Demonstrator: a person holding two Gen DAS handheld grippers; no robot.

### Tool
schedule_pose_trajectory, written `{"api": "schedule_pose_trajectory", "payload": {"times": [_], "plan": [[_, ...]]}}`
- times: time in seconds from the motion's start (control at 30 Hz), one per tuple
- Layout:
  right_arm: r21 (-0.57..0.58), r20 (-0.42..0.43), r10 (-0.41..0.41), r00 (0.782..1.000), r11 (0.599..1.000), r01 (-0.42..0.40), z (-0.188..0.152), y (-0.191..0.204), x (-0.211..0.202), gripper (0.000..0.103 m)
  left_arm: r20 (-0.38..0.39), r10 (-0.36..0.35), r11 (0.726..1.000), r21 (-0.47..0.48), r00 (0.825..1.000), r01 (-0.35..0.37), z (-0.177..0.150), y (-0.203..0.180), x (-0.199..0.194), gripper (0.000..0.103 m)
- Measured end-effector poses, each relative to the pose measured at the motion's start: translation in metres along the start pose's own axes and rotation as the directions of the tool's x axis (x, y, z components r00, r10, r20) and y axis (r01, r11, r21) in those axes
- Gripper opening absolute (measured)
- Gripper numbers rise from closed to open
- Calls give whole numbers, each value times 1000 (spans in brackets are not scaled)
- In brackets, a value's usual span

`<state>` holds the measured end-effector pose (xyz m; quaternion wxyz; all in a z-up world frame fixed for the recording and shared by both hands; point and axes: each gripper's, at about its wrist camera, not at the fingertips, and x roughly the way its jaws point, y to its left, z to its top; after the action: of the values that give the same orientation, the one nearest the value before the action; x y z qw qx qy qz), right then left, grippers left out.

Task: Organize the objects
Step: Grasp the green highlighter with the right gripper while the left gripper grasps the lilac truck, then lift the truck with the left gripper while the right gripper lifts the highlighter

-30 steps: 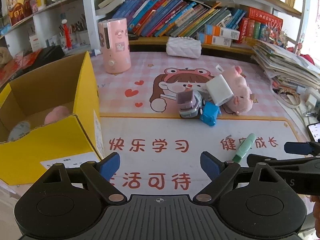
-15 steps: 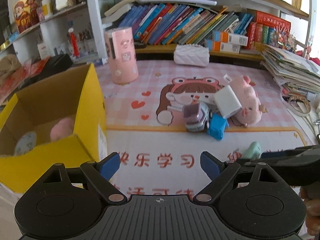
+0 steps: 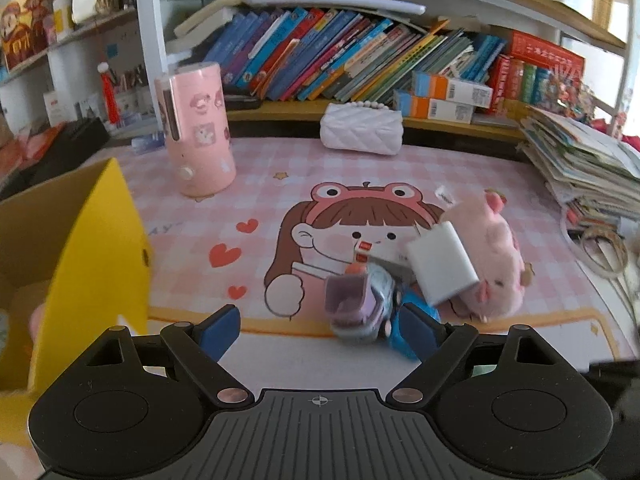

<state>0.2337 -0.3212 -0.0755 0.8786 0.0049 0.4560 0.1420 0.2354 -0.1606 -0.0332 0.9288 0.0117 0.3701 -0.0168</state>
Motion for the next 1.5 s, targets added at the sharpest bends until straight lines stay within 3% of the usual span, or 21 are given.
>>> {"api": "schedule_pose_trajectory", "payload": {"times": [0.1,0.2,0.27,0.47,0.67,0.77,0.87,1.03,1.5], "plan": [[-62,-7,5,1000,998,-6,1,4,4,24,-24,-3,1000,-7,1000,3,4,-1,13,85],[-90,8,7,1000,996,-6,1,5,1,23,-49,-24,1000,0,999,24,7,-5,26,76],[-102,35,11,999,995,-7,1,3,-6,23,-66,-42,999,4,997,42,8,-7,36,61],[-116,71,25,997,993,-17,2,-2,-20,23,-110,-116,993,-24,987,114,10,-11,58,44],[-89,74,3,997,996,4,2,-8,-24,23,-126,-136,990,-60,983,129,9,-10,63,40],[-60,76,-9,997,998,14,2,-12,-26,23,-122,-94,995,-27,988,91,7,-12,57,38],[-34,79,-15,997,999,18,2,-13,-28,23,-79,-66,998,-22,995,65,6,-8,40,38],[-9,79,-14,997,1000,15,2,-10,-28,23,-37,-79,996,-45,996,77,7,6,9,37],[-33,72,0,997,999,2,-9,33,-38,23,-21,-89,994,-58,996,87,-30,37,-49,37]]}}
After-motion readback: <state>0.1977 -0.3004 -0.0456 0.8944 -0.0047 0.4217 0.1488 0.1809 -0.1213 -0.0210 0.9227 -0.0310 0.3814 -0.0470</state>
